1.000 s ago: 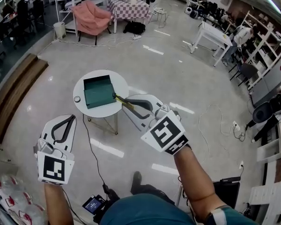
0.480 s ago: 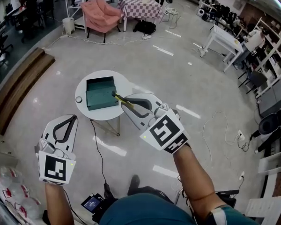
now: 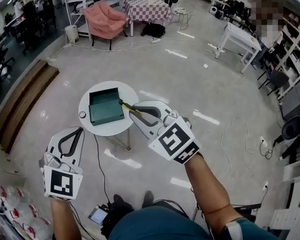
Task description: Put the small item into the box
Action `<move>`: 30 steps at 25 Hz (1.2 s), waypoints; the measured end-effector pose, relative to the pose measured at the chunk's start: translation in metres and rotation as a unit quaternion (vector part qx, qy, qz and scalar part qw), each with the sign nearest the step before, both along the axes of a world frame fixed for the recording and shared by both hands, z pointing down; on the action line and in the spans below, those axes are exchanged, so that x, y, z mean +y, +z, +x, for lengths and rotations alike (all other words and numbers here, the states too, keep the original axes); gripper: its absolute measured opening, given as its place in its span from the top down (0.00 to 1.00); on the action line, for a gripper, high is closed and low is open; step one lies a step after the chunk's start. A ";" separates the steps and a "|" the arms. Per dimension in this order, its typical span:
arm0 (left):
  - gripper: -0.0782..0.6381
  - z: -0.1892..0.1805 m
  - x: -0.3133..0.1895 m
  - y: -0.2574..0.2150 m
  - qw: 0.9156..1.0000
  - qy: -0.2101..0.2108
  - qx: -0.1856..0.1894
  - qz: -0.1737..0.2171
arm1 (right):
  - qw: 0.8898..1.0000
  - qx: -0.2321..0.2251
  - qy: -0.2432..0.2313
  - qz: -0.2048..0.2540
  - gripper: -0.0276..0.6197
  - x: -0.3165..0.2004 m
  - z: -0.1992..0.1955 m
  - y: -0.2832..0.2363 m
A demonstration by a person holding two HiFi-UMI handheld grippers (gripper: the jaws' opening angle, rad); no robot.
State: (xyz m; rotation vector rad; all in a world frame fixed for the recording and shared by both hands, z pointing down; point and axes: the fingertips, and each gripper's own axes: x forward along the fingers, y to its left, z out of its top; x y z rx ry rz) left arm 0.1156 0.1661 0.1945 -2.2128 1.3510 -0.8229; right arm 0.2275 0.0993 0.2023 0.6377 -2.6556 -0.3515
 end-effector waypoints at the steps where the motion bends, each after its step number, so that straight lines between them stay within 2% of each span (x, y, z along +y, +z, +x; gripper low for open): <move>1: 0.87 0.000 -0.007 -0.002 1.000 0.004 0.001 0.001 | 1.000 0.000 0.007 -0.002 0.86 -0.006 0.003 0.000; 6: 0.87 -0.016 -0.038 -0.002 1.000 0.015 0.011 0.003 | 1.000 0.004 0.030 -0.006 0.86 -0.028 -0.001 0.004; 9: 0.87 -0.032 -0.071 0.002 0.999 0.036 0.018 0.000 | 0.998 0.011 0.058 -0.011 0.86 -0.051 -0.008 0.007; 19: 0.87 -0.110 -0.163 -0.004 0.996 0.086 0.038 -0.004 | 0.992 0.020 0.120 -0.025 0.86 -0.114 -0.072 0.009; 27: 0.87 -0.133 -0.194 0.010 0.993 0.106 0.042 -0.006 | 0.989 0.021 0.146 -0.026 0.86 -0.136 -0.089 0.022; 30: 0.87 -0.156 -0.211 0.007 0.993 0.114 0.041 -0.009 | 0.987 0.023 0.155 -0.026 0.86 -0.151 -0.111 0.017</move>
